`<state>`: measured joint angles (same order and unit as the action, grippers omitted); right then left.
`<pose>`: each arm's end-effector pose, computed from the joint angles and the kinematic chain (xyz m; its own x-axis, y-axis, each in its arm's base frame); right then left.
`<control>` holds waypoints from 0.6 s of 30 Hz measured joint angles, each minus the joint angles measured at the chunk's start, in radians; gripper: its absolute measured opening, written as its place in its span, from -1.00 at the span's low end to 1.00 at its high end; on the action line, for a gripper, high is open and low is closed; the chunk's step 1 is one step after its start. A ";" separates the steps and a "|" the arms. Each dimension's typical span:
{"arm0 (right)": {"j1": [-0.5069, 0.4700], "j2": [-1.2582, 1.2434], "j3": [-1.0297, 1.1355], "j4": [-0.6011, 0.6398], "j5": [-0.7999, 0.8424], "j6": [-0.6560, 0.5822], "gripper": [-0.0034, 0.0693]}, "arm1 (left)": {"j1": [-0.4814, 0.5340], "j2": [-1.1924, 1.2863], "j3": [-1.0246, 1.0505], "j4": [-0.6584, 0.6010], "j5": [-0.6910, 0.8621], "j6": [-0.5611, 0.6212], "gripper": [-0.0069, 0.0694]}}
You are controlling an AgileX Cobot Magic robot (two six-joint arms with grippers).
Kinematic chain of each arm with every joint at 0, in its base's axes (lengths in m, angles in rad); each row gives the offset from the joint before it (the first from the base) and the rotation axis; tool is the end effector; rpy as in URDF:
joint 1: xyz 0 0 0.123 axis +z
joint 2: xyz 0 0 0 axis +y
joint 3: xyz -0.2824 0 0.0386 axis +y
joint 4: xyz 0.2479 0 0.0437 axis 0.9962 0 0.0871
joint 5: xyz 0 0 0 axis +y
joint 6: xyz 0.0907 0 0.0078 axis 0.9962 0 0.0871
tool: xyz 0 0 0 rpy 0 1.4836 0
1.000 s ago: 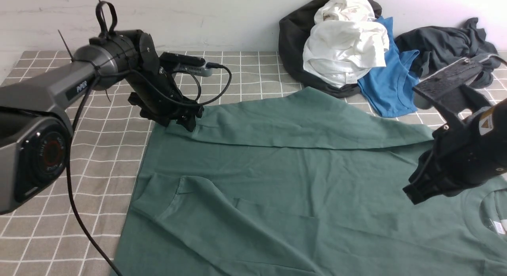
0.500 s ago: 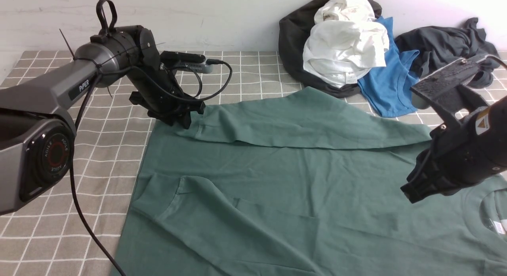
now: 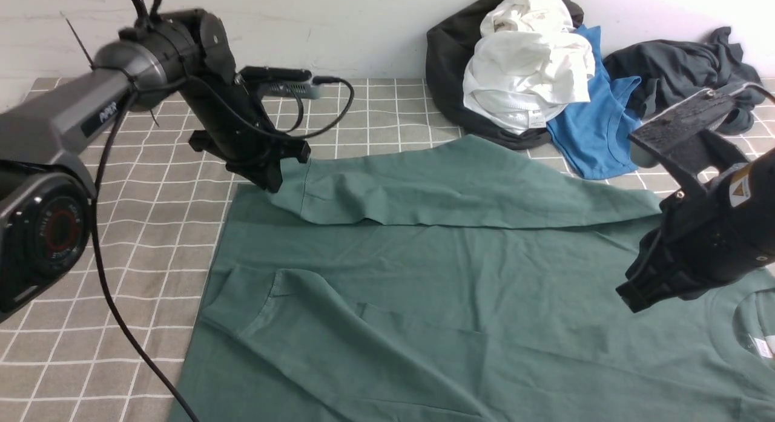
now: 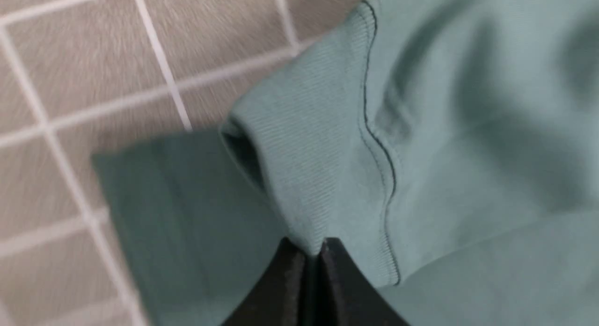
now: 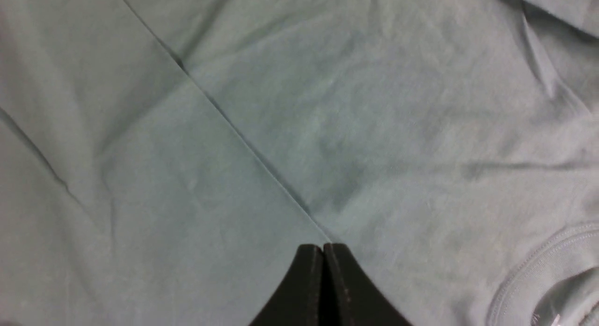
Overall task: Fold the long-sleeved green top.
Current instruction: Use the left arm to drag and drop the cuff onto the cuff closest to the left arm
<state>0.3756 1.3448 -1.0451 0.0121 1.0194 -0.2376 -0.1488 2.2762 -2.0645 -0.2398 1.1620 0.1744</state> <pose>0.2362 0.0941 0.2895 -0.7692 -0.5497 -0.3259 -0.5612 0.8250 -0.0667 0.4814 -0.0922 0.2186 -0.9273 0.2154 -0.3060 0.2800 0.9419 -0.1854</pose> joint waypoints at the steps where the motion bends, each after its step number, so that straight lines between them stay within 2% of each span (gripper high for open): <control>1: 0.000 -0.006 0.000 -0.002 0.007 0.000 -0.94 | 0.000 -0.034 0.025 -0.006 0.017 -0.001 -0.81; 4: 0.000 -0.046 0.000 -0.004 0.040 0.000 -0.94 | 0.000 -0.155 0.118 -0.022 0.035 -0.001 -0.81; 5: 0.000 -0.075 0.000 -0.003 0.060 0.000 -0.94 | 0.000 -0.242 0.230 -0.035 0.034 -0.001 -0.81; 6: 0.000 -0.079 0.000 -0.003 0.063 0.000 -0.94 | 0.000 -0.253 0.230 -0.035 0.032 -0.001 -0.81; 7: 0.000 -0.110 0.000 0.007 0.084 0.000 -0.94 | 0.000 -0.354 0.366 -0.048 0.011 0.000 -0.81; 8: 0.000 -0.114 0.000 0.008 0.084 0.000 -0.94 | 0.000 -0.354 0.381 -0.048 0.007 0.000 -0.81; 10: 0.000 -0.162 0.000 0.048 0.117 -0.007 -0.94 | 0.000 -0.507 0.593 -0.058 -0.063 0.001 -0.81; 11: 0.000 -0.165 0.000 0.048 0.117 -0.007 -0.94 | 0.000 -0.517 0.609 -0.059 -0.069 0.001 -0.81; 15: 0.004 -0.206 0.000 0.137 0.197 -0.061 -0.94 | 0.000 -0.714 0.958 -0.073 -0.202 0.003 -0.81; 16: 0.006 -0.208 0.000 0.143 0.203 -0.067 -0.94 | 0.000 -0.720 0.958 -0.072 -0.208 0.003 -0.81; 18: 0.042 -0.209 0.000 0.163 0.220 -0.099 -0.94 | 0.000 -0.765 1.088 -0.074 -0.268 0.004 -0.80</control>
<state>0.4177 1.1355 -1.0451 0.1746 1.2398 -0.3364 -0.1488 1.5112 -0.9761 -0.3139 0.8941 0.1780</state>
